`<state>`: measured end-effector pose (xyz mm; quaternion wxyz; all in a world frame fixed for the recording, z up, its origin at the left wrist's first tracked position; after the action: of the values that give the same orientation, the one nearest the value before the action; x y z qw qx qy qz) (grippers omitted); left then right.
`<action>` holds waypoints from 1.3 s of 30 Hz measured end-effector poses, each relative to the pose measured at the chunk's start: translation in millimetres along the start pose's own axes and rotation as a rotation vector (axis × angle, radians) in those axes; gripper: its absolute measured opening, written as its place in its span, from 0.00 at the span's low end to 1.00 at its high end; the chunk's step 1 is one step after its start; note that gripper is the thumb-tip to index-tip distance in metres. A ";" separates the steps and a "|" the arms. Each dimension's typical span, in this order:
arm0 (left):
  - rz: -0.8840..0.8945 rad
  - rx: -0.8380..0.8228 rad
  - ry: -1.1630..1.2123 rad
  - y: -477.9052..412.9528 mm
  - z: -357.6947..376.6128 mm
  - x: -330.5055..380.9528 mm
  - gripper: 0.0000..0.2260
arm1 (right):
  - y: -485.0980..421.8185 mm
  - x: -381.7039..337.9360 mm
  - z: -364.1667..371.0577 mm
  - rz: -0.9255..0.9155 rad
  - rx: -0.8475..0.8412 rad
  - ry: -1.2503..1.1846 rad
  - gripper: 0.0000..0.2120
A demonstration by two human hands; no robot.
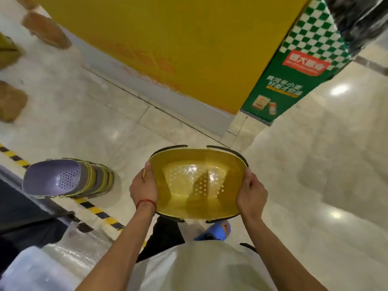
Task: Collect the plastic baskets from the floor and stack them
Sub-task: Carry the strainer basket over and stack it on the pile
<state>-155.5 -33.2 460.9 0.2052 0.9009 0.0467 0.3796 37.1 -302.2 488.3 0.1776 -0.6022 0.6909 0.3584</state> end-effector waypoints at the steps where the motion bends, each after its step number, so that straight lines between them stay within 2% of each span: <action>1: -0.021 0.019 0.023 -15.0 -11.8 -0.9 0.31 | 0.8 -17.8 15.8 -0.025 -0.020 0.002 0.23; 8: -0.173 0.164 0.182 -120.4 -96.9 -4.1 0.29 | 15.0 -151.1 130.4 -0.214 -0.089 0.031 0.28; 14: -0.244 0.266 0.329 -189.1 -157.4 0.2 0.29 | 26.9 -251.6 216.7 -0.337 -0.175 0.026 0.27; 17: -0.311 0.351 0.390 -217.6 -181.0 -0.7 0.22 | 29.7 -295.7 260.7 -0.412 -0.245 0.031 0.26; 22: -0.449 0.511 0.435 -255.3 -207.9 -9.0 0.22 | 30.6 -370.8 343.5 -0.542 -0.404 0.081 0.26; 26: -0.592 0.657 0.480 -275.7 -219.5 -6.1 0.26 | 26.4 -442.5 414.0 -0.679 -0.572 0.145 0.25; 31: -0.695 0.895 0.671 -282.0 -224.6 8.0 0.20 | 41.9 -522.5 479.0 -0.858 -0.731 0.216 0.23; 35: -0.837 1.079 0.730 -273.7 -226.8 6.4 0.25 | 77.5 -555.0 523.0 -0.934 -0.903 0.301 0.24; 39: -0.935 1.223 0.830 -268.0 -233.5 -9.8 0.23 | 124.2 -566.0 559.9 -1.028 -1.047 0.348 0.24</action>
<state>-307.4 286.8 492.4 -0.2132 0.5305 0.6778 0.4623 -66.5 496.0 525.7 -0.0984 -0.9025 0.0803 0.4115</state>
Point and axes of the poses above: each hand's wrist, its own y-axis away from the middle knuckle, its own z-axis out of the palm, x = y × z, the point moved 6 cm from there along -y, towards the middle knuckle, and after that the axes turned 3 degrees about x, right-handed, at the moved point
